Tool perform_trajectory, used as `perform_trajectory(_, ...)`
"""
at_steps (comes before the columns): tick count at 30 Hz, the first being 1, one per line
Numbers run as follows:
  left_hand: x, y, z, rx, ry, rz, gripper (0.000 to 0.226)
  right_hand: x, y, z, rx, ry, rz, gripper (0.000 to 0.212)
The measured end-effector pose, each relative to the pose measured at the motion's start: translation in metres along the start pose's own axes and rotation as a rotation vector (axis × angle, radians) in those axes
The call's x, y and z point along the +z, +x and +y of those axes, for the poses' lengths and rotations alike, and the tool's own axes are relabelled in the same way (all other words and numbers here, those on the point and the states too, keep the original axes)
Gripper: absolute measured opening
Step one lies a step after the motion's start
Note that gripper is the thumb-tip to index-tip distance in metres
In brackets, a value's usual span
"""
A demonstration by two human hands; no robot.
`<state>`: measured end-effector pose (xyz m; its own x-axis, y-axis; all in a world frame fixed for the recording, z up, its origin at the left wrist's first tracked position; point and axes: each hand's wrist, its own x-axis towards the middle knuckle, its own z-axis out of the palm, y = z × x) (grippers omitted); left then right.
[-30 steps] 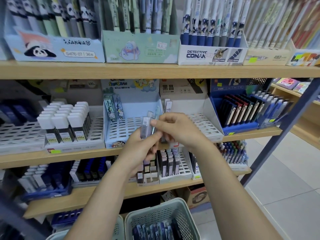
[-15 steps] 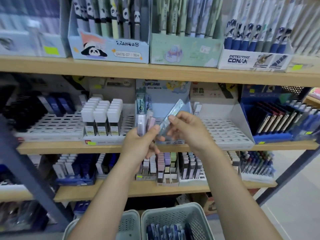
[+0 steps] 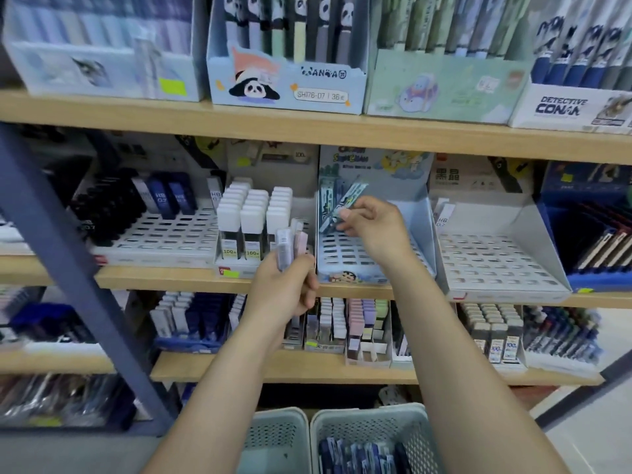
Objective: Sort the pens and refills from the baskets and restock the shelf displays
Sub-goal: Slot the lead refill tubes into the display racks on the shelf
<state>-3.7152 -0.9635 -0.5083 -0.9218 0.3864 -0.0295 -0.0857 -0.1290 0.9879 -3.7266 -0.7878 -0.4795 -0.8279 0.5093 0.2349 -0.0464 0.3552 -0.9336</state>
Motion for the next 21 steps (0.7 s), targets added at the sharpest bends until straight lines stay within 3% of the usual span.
perform_trajectory(11, 0.001, 0.000, -0.012, 0.005, -0.087, -0.002, 0.006, 0.003, -0.001, 0.001, -0.114, -0.265, -0.013, 0.026)
perform_trajectory(16, -0.001, 0.000, -0.017, -0.005, -0.097, 0.000, 0.010, 0.008, -0.002, -0.001, -0.177, -0.343, -0.007, 0.016)
perform_trajectory(21, -0.001, 0.002, -0.017, -0.003, -0.112, -0.004, 0.010, 0.012, 0.001, 0.001, -0.236, -0.456, -0.032, 0.026)
